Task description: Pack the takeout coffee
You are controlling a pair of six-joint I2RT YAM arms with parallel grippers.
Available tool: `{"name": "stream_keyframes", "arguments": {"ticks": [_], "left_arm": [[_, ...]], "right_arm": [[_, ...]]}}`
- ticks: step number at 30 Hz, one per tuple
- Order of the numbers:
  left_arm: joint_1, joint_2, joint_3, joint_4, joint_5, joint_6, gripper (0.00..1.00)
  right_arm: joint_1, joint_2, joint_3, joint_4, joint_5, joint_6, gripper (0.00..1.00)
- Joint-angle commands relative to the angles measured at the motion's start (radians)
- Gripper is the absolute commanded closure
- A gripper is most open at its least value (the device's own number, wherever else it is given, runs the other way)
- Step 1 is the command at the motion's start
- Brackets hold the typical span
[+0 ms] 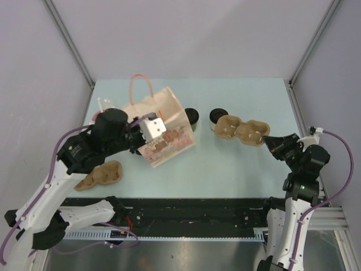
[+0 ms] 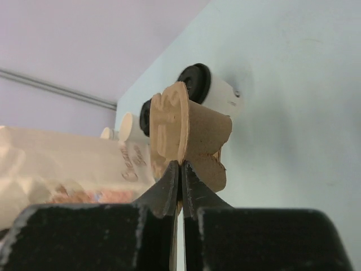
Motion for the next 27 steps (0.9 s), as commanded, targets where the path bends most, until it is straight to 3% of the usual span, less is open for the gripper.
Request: {"name": "stream_keyframes", "arguments": {"ticks": [1, 4, 8, 11, 14, 17, 22, 27], "left_arm": [[-0.088, -0.013, -0.080, -0.055, 0.137, -0.038, 1.00], [-0.150, -0.011, -0.138, -0.059, 0.158, -0.032, 1.00], [-0.210, -0.008, -0.180, -0.059, 0.169, -0.018, 1.00], [-0.220, -0.013, -0.212, -0.055, 0.239, 0.000, 1.00], [-0.241, -0.022, -0.217, -0.039, 0.246, -0.001, 1.00], [-0.278, -0.039, -0.244, -0.004, 0.198, 0.005, 1.00], [-0.326, -0.031, -0.289, 0.057, 0.047, 0.028, 1.00], [-0.332, -0.060, -0.350, 0.076, 0.048, 0.060, 0.99]], "right_arm": [[-0.095, 0.001, 0.016, -0.163, -0.217, -0.119, 1.00], [-0.101, 0.033, 0.006, -0.249, -0.295, -0.206, 1.00], [-0.107, 0.065, 0.004, -0.390, -0.251, -0.358, 1.00], [-0.104, 0.119, -0.045, -0.340, -0.310, -0.332, 1.00], [-0.089, 0.176, -0.060, -0.281, -0.266, -0.322, 1.00], [-0.040, 0.220, -0.063, -0.255, -0.222, -0.310, 1.00], [0.184, 0.315, -0.065, -0.146, -0.128, -0.239, 1.00], [0.211, 0.401, -0.068, -0.114, -0.082, -0.247, 0.98]]}}
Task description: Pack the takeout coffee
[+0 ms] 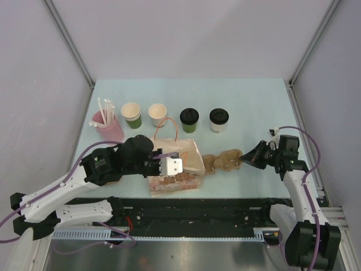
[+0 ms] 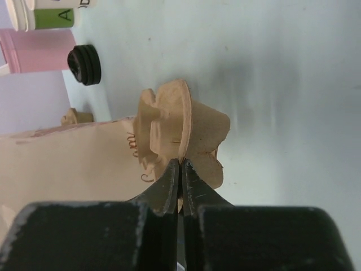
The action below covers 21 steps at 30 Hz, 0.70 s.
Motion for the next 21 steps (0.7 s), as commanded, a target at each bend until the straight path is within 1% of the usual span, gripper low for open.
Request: {"name": "stream_keyframes", "arguments": {"ticks": [1, 2, 3, 4, 5, 6, 7, 8, 9, 10, 11, 13, 15, 16, 17, 18, 19, 20, 21], "left_arm": [[-0.008, -0.026, -0.069, 0.038, -0.028, 0.043, 0.99], [-0.009, -0.034, -0.079, 0.036, -0.011, 0.050, 1.00], [-0.008, -0.038, -0.086, 0.036, -0.002, 0.053, 1.00], [-0.009, -0.042, -0.091, 0.036, 0.008, 0.060, 1.00], [-0.011, -0.043, -0.089, 0.036, 0.027, 0.060, 1.00], [-0.011, -0.043, -0.080, 0.035, 0.035, 0.057, 0.97], [-0.011, -0.045, -0.076, 0.033, 0.043, 0.052, 0.79], [-0.011, -0.049, -0.070, 0.024, 0.052, 0.052, 0.69], [-0.012, -0.055, -0.059, 0.019, 0.072, 0.053, 0.61], [-0.012, -0.058, -0.051, 0.013, 0.078, 0.052, 0.44], [-0.011, -0.063, -0.040, 0.004, 0.084, 0.049, 0.36], [-0.012, -0.069, -0.001, -0.005, 0.100, 0.043, 0.24], [-0.012, -0.075, 0.050, -0.021, 0.121, 0.034, 0.20], [-0.012, -0.077, 0.068, -0.025, 0.130, 0.017, 0.09], [-0.011, -0.075, 0.087, -0.033, 0.138, 0.012, 0.04], [-0.011, -0.078, 0.120, -0.036, 0.141, 0.006, 0.00], [-0.011, -0.077, 0.137, -0.039, 0.137, -0.002, 0.00], [-0.011, -0.075, 0.154, -0.042, 0.127, -0.011, 0.00], [-0.009, -0.074, 0.183, -0.042, 0.111, -0.019, 0.00]], "right_arm": [[0.000, 0.019, 0.001, 0.057, 0.074, 0.009, 0.97], [0.000, 0.015, 0.001, 0.057, 0.114, 0.012, 0.96], [0.001, 0.018, 0.001, 0.068, 0.130, 0.014, 0.92], [0.003, 0.028, 0.001, 0.074, 0.139, 0.014, 0.81], [0.006, 0.037, 0.001, 0.080, 0.144, 0.011, 0.76], [0.004, 0.058, 0.006, 0.074, 0.145, 0.003, 0.69], [0.003, 0.064, 0.009, 0.063, 0.154, -0.006, 0.48], [0.001, 0.066, 0.015, 0.037, 0.183, -0.023, 0.41], [0.001, 0.051, 0.030, 0.022, 0.208, -0.029, 0.38], [0.003, 0.034, 0.039, 0.011, 0.237, -0.034, 0.36], [0.004, 0.014, 0.046, 0.005, 0.283, -0.029, 0.35], [0.013, -0.036, 0.085, -0.004, 0.324, -0.023, 0.32], [0.062, -0.055, 0.125, -0.029, 0.412, -0.018, 0.32], [0.091, -0.057, 0.148, -0.043, 0.456, -0.023, 0.29], [0.117, -0.052, 0.197, -0.070, 0.552, -0.027, 0.27], [0.151, -0.043, 0.219, -0.084, 0.599, -0.037, 0.25], [0.206, -0.034, 0.243, -0.095, 0.639, -0.043, 0.22], [0.234, -0.008, 0.280, -0.110, 0.695, -0.046, 0.22], [0.272, 0.008, 0.297, -0.113, 0.713, -0.056, 0.22]]}}
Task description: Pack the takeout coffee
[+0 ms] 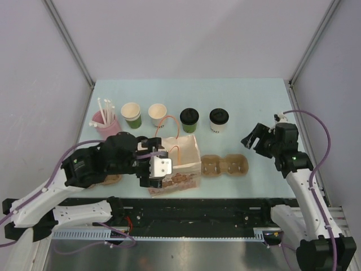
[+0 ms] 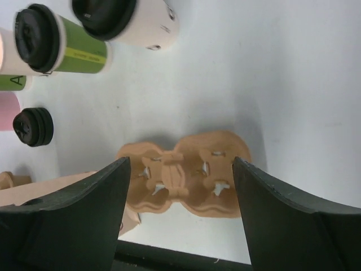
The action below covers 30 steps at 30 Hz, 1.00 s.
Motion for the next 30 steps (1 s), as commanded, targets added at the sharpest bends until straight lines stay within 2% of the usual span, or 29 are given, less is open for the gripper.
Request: {"name": "stream_keyframes", "arguments": {"ticks": [1, 4, 6, 7, 9, 10, 12, 16, 19, 21, 25, 30], "left_arm": [[0.010, -0.015, 0.123, -0.007, -0.006, -0.064, 0.00], [0.078, -0.006, 0.181, -0.007, -0.032, -0.119, 0.00], [0.122, 0.003, 0.226, -0.006, -0.042, -0.153, 0.00], [0.174, 0.006, 0.239, -0.007, -0.049, -0.188, 0.00], [0.237, 0.022, 0.270, -0.006, -0.092, -0.222, 0.02], [0.307, 0.029, 0.272, -0.007, -0.097, -0.242, 0.04], [0.374, 0.043, 0.258, -0.007, -0.089, -0.254, 0.06], [0.532, 0.075, 0.201, -0.007, -0.028, -0.234, 0.01], [0.598, 0.101, 0.157, -0.007, 0.047, -0.199, 0.00], [0.621, 0.106, 0.125, -0.007, 0.115, -0.175, 0.00], [0.624, 0.097, 0.069, -0.007, 0.259, -0.112, 0.00], [0.624, 0.114, 0.060, -0.007, 0.239, -0.116, 0.00]], "right_arm": [[0.196, 0.056, 0.126, -0.046, 0.280, -0.038, 0.22], [0.399, 0.140, 0.158, -0.068, 0.399, -0.018, 0.22], [0.467, 0.212, 0.161, -0.081, 0.429, 0.000, 0.22], [0.534, 0.237, 0.161, -0.080, 0.450, 0.017, 0.22], [0.582, 0.307, 0.161, -0.063, 0.472, 0.037, 0.22], [0.605, 0.329, 0.160, -0.046, 0.486, 0.043, 0.22], [0.617, 0.391, 0.161, -0.026, 0.492, 0.051, 0.22], [0.622, 0.493, 0.163, 0.005, 0.496, 0.043, 0.22], [0.628, 0.551, 0.161, 0.026, 0.457, 0.023, 0.23], [0.642, 0.576, 0.161, 0.041, 0.417, 0.002, 0.22], [0.647, 0.625, 0.161, 0.029, 0.435, -0.006, 0.22], [0.650, 0.669, 0.161, 0.034, 0.433, -0.012, 0.27]]}}
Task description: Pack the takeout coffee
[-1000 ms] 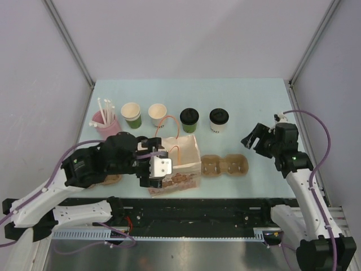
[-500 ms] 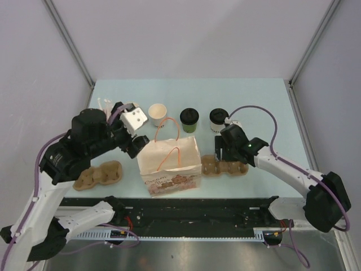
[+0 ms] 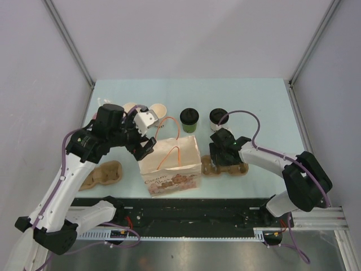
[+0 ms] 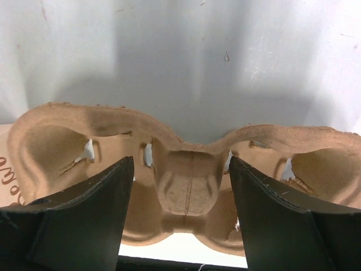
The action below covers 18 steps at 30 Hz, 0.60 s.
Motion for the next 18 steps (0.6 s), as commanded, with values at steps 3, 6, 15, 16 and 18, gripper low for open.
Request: {"name": "stream_keyframes", "arguments": {"ticks": [3, 6, 15, 16, 18], "left_arm": [[0.007, -0.017, 0.007, 0.013, 0.060, 0.030, 0.00], [0.007, -0.021, 0.011, 0.014, 0.032, 0.027, 0.00], [0.015, -0.053, 0.020, 0.008, -0.043, 0.036, 0.00], [0.017, -0.052, 0.029, 0.005, -0.047, 0.035, 0.00], [0.018, -0.043, 0.053, -0.001, -0.056, 0.033, 0.00]], "right_arm": [[0.010, 0.034, 0.015, 0.017, 0.028, -0.022, 0.35], [0.011, 0.025, 0.017, 0.011, 0.040, -0.025, 0.46], [0.016, -0.203, 0.018, -0.109, 0.035, -0.010, 0.67], [0.016, -0.266, 0.027, -0.126, 0.040, -0.008, 0.67], [0.013, -0.328, 0.046, -0.187, 0.057, 0.002, 0.68]]}}
